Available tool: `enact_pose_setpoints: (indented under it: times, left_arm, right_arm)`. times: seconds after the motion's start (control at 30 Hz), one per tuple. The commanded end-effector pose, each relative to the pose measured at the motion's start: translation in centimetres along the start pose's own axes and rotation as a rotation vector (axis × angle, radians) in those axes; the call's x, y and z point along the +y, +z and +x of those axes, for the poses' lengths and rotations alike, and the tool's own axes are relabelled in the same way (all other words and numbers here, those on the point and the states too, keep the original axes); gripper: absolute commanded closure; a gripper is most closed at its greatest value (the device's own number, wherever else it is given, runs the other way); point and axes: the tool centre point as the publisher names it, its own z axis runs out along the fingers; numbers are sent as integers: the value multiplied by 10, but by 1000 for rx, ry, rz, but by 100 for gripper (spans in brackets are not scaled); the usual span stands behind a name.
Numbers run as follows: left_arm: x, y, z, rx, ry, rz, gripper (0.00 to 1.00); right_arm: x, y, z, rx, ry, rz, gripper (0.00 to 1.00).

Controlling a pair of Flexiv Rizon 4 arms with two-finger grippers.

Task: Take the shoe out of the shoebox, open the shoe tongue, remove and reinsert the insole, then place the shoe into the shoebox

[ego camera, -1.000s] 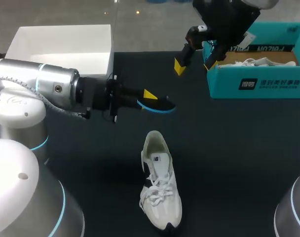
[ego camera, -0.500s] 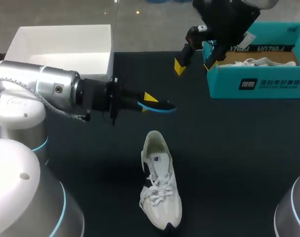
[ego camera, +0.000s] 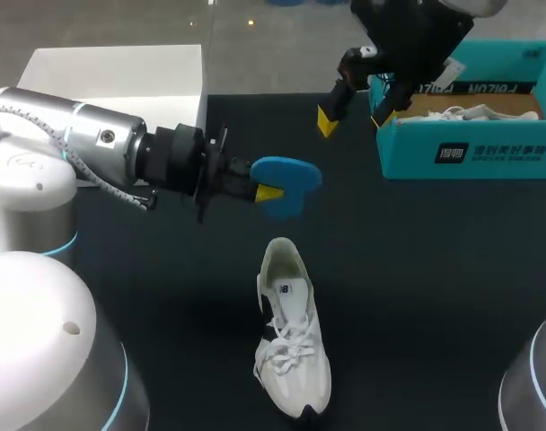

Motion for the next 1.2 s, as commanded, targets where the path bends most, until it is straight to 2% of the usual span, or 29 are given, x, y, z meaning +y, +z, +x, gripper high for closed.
enact_pose_setpoints:
  times: [0.03, 0.1, 0.37, 0.5, 0.7, 1.2]
  left_arm:
    - [1, 1, -7, 47, -53, -21, 100]
    - [2, 1, -7, 60, -92, -38, 100]
    - [5, -1, -5, 72, -158, 33, 100]
    - [12, -4, -4, 69, -191, 42, 100]
    - [27, -10, -7, 37, -235, 38, 100]
    - [27, -9, -7, 26, -246, 23, 100]
  right_arm:
    - [2, 1, 0, -2, 2, 3, 0]
    - [2, 1, 0, -2, 2, 3, 0]
    - [2, 1, 0, -2, 2, 3, 0]
    - [2, 1, 0, -2, 2, 3, 0]
    - [2, 1, 0, -2, 2, 3, 0]
    - [2, 1, 0, -2, 2, 3, 0]
